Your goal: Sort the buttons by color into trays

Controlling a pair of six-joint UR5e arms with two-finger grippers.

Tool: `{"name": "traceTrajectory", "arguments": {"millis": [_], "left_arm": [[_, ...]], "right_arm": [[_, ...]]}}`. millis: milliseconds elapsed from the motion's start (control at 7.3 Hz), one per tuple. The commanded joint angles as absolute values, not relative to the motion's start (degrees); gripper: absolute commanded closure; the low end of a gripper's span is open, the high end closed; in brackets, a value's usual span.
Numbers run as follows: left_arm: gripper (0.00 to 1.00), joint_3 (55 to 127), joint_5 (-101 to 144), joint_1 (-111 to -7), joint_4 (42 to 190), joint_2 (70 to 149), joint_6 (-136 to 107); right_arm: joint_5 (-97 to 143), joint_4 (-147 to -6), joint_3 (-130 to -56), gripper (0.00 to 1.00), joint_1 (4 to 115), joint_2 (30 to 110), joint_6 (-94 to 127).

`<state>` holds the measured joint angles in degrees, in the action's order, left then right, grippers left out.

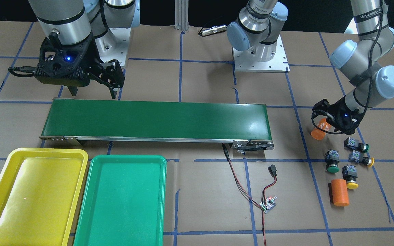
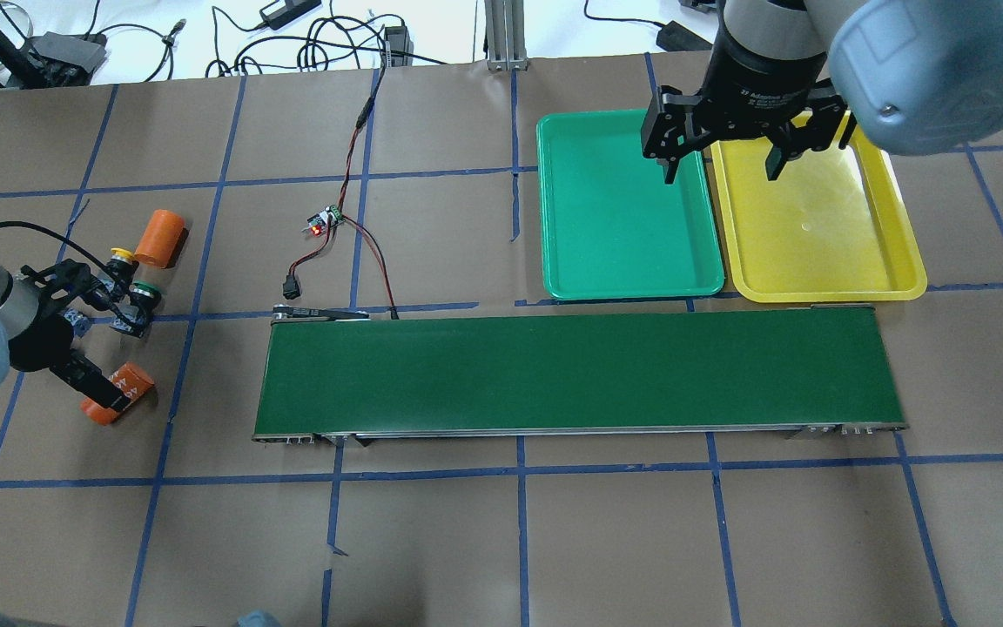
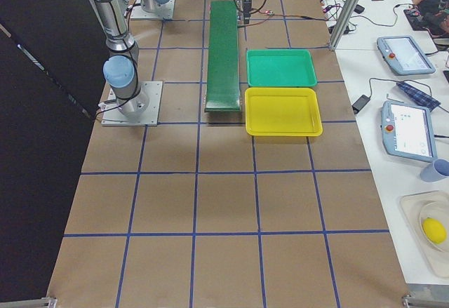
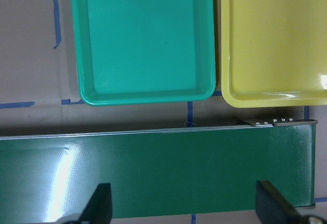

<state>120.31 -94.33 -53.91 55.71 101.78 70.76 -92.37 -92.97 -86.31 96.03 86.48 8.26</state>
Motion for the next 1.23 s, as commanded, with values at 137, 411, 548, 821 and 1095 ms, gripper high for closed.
{"name": "traceTrajectory", "arguments": {"millis": [137,411,548,821,1095], "left_arm": [[0.14,122.9,-94.7,-53.7,46.6,104.3,72.5],[0.43,123.1,-94.1,-53.7,43.1,106.0,74.5],[0.83,123.6,-94.0,-54.2,42.8,104.7,74.5],[1.0,123.1,-93.6,-57.9,47.7,97.6,74.1],[1.0,118.7,-91.3,-66.8,61.0,90.1,65.7]], "right_arm": [[-92.4,-93.0,-86.3,0.0,96.0,86.5,8.3],[-92.4,-93.0,-86.3,0.0,96.0,86.5,8.3],[-92.4,-93.0,-86.3,0.0,96.0,86.5,8.3],[-92.4,-92.9,-86.3,0.0,96.0,86.5,8.3],[-92.4,-93.0,-86.3,0.0,96.0,86.5,8.3]]}}
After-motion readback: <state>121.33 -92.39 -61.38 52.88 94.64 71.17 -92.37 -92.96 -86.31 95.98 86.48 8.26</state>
